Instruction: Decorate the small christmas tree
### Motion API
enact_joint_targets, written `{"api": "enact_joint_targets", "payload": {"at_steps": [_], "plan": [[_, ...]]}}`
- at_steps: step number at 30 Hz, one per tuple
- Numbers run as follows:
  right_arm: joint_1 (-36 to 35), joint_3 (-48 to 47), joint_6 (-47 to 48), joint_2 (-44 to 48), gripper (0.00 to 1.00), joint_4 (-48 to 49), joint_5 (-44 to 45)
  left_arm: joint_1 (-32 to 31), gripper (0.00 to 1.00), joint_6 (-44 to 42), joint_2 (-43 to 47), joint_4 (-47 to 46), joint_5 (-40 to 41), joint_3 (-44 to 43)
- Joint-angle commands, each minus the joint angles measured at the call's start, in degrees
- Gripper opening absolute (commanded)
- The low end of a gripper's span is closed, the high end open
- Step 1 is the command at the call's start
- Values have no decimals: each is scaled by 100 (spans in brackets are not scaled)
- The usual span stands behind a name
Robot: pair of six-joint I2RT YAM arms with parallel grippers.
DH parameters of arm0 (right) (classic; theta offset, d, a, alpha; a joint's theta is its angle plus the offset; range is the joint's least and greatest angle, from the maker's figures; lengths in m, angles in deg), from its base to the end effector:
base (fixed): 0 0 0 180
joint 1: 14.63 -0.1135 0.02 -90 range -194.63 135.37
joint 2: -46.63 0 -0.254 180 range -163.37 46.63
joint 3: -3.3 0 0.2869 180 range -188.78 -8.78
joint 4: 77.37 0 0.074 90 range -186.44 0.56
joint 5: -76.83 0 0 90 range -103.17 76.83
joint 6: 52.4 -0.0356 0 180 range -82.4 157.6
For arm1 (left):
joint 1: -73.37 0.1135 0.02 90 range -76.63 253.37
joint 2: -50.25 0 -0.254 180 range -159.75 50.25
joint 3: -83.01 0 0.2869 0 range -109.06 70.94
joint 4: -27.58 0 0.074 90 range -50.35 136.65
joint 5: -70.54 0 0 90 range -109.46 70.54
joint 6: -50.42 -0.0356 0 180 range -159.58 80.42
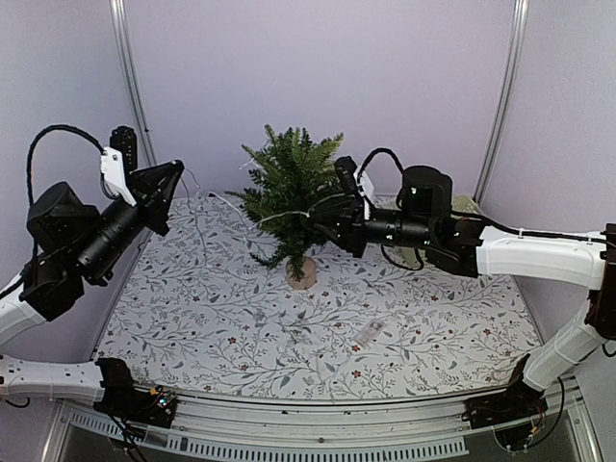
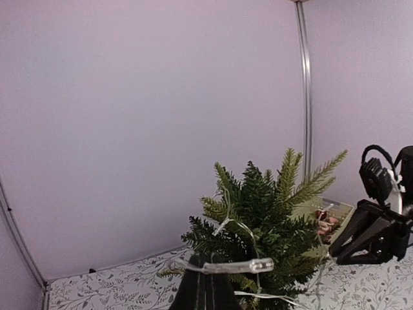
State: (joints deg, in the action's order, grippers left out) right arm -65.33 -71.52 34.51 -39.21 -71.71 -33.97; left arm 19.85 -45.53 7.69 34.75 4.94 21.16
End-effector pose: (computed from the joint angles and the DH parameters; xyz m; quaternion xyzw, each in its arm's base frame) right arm 0.2372 0.3098 0.3020 -0.4047 0.6163 0.4186 0.5302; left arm 0.1353 -0.1583 0.4024 0.1620 0.6150 -0.1851 0.7492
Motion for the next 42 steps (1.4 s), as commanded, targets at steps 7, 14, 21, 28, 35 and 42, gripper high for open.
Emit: {"api": "enact_joint_targets", "payload": {"at_steps": [7,14,21,28,35,42], "plan": [[-24,1226,19,850,68,623,352,767,0,724,-569,473,385,-494],[-118,2672,-148,959,70,1739,61,997,0,884,-694,696,102,-677],[-555,2645,244,-338,71,2567,248,1058,0,919,-744,708,28,-708],[-798,1891,54,-1419,69,2530,-233,1097,0,892,-734,728,-6,-736],[-863,1220,30,-2248,73,2214,-611,1115,0,913,-771,699,-5,-703],[-870,796,2,-2712,73,1625,-200,1146,0,897,-779,641,-53,-691]]}}
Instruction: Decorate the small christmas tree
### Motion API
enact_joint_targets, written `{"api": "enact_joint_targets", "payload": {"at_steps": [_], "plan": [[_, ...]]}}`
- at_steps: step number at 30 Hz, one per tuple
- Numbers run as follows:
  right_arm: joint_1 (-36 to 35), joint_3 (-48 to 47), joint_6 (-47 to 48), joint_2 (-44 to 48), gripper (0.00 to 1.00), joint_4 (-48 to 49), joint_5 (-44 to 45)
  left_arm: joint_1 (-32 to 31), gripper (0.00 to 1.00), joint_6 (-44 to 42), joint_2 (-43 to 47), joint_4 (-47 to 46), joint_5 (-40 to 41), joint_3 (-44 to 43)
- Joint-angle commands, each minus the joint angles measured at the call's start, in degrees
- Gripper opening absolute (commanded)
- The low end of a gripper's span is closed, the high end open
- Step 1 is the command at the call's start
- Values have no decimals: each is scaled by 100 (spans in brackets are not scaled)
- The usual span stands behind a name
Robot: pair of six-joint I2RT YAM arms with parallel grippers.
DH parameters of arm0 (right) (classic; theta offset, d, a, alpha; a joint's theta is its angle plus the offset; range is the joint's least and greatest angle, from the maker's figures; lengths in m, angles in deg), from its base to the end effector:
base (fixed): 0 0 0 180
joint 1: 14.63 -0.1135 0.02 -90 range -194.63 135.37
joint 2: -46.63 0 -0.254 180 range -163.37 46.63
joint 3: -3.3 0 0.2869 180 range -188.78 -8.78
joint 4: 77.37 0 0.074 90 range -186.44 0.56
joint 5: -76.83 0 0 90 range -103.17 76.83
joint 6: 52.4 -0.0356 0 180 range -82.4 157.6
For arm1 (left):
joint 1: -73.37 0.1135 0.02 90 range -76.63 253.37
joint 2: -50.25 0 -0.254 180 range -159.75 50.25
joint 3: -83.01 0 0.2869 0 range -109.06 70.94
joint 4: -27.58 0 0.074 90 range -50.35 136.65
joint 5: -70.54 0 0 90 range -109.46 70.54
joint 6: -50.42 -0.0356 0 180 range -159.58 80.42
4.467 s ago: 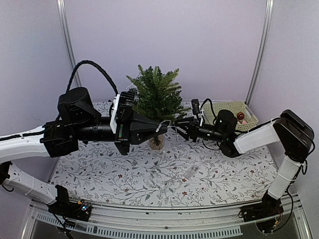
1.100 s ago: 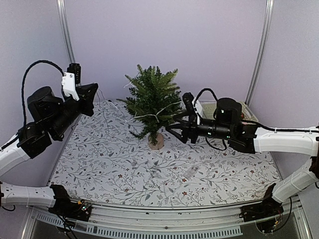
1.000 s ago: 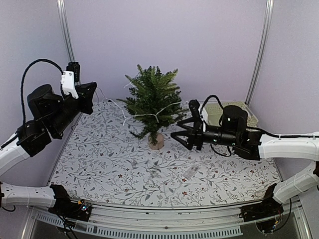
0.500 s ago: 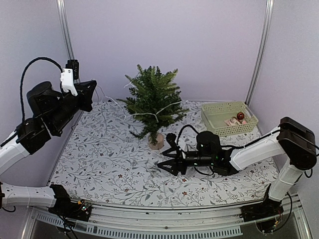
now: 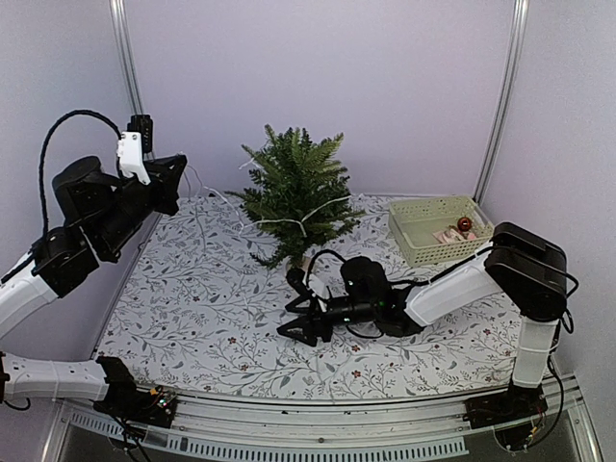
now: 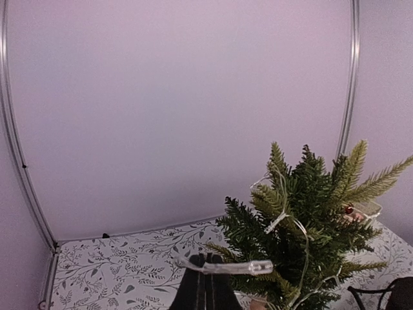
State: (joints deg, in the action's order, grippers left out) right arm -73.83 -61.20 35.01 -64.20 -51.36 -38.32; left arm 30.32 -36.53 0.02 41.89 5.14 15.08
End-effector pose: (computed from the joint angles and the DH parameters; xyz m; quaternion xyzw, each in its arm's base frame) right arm 0.1959 0.3582 0.1065 -0.4893 0.6463 0.4396 0.3867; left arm 0.1833 -0.1510 0.4022 0.0835 0.6827 -0.1439 0.7115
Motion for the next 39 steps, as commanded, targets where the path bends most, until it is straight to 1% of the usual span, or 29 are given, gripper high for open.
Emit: {"api": "enact_joint_targets", "payload": {"at_steps": [1,6,10,11,12,18,20,21,23,24,26,29,35,39], "plan": [[-19,-275,-42,-255,72,-516,298,103,0,-12,-12,-81,-77,-79],[-45,-367,41,-380,68,-912,383,129,0,-7,-12,-131,-74,-33],[-88,-419,159,-481,62,-1058,390,168,0,23,-12,-128,-94,43],[-91,-437,170,-504,59,-1095,381,178,0,37,-12,-132,-102,55],[-88,-451,184,-522,55,-1123,375,186,0,51,-19,-130,-111,65],[-116,-294,197,-325,22,-1204,490,234,0,95,-21,-127,-205,116],[-143,-203,197,-169,14,-1238,570,248,0,106,-13,-336,-218,155],[-153,-166,197,-97,9,-1264,602,257,0,108,-12,-361,-231,169],[-174,-74,197,73,2,-1312,666,277,0,126,-12,-374,-238,188],[-189,-27,197,150,0,-1337,680,286,0,133,-19,-380,-237,193],[-257,105,360,399,0,-1456,738,311,0,168,-29,-368,-205,205],[-484,256,566,1062,0,-1773,981,359,0,237,-17,-348,-81,250],[-802,367,919,2780,0,-2612,1365,616,0,421,-21,-242,267,301],[-841,211,1173,3804,0,-3146,1618,912,0,619,-30,-41,163,327]]}}
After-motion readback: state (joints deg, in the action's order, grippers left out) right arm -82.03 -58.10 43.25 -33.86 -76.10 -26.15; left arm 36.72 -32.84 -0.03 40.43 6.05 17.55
